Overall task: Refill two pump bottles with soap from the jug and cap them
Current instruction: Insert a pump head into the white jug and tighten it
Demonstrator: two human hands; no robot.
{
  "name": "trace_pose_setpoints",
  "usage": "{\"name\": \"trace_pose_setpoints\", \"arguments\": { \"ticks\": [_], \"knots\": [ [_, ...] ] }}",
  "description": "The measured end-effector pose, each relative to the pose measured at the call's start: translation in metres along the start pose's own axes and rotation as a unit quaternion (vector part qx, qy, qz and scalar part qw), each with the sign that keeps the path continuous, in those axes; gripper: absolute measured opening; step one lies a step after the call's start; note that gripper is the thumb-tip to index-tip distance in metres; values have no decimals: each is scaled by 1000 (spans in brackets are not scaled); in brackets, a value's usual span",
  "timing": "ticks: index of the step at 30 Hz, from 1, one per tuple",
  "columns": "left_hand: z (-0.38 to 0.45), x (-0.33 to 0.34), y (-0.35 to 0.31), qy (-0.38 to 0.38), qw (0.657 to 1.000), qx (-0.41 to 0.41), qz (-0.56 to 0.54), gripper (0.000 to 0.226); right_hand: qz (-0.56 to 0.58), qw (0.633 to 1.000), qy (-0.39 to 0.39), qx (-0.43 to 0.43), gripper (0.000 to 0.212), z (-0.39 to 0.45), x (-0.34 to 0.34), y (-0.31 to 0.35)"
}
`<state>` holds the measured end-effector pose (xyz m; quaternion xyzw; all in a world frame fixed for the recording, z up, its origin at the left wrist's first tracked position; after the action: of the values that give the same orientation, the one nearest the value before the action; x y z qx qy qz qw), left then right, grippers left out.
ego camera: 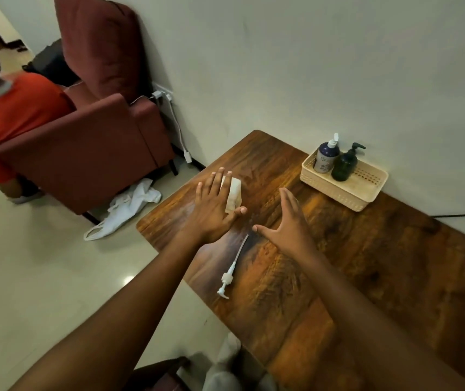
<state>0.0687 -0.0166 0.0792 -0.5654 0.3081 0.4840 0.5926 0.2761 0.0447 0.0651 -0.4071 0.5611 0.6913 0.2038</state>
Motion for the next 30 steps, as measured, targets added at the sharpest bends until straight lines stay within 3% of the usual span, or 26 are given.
{"name": "trace_pose_setpoints", "arguments": {
  "ticks": [13, 17, 21, 26, 30],
  "knots": [
    [7, 53, 63, -7, 997, -27, -69, 125, -102, 977, 132, -131, 92, -9, 93, -18],
    [27, 80, 84, -10, 987, -58, -152, 133, -112, 958, 204, -164, 71, -19, 125, -31],
    [51, 116, 101, -2, 960, -131, -247, 143, -153, 935, 246, -204, 66, -25, 142, -33],
    [64, 132, 100, -10, 952, -178, -249, 145, -190, 908, 293, -231, 58, -24, 157, -34],
    [74, 137, 91, -42, 931, -236, -276, 130, -196, 905, 298, -233, 51, -22, 170, -40]
  ]
}}
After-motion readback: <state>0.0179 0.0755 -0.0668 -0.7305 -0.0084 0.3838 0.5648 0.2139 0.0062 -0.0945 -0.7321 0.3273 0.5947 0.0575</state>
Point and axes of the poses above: each hand's wrist, its own z-axis towards the middle knuckle, its own x-axis out of the palm, y = z × x, the point moved 1 cm from there along z, towards the middle knuckle, and after that the axes turned 7 degrees about -y, right-handed, at the moved point
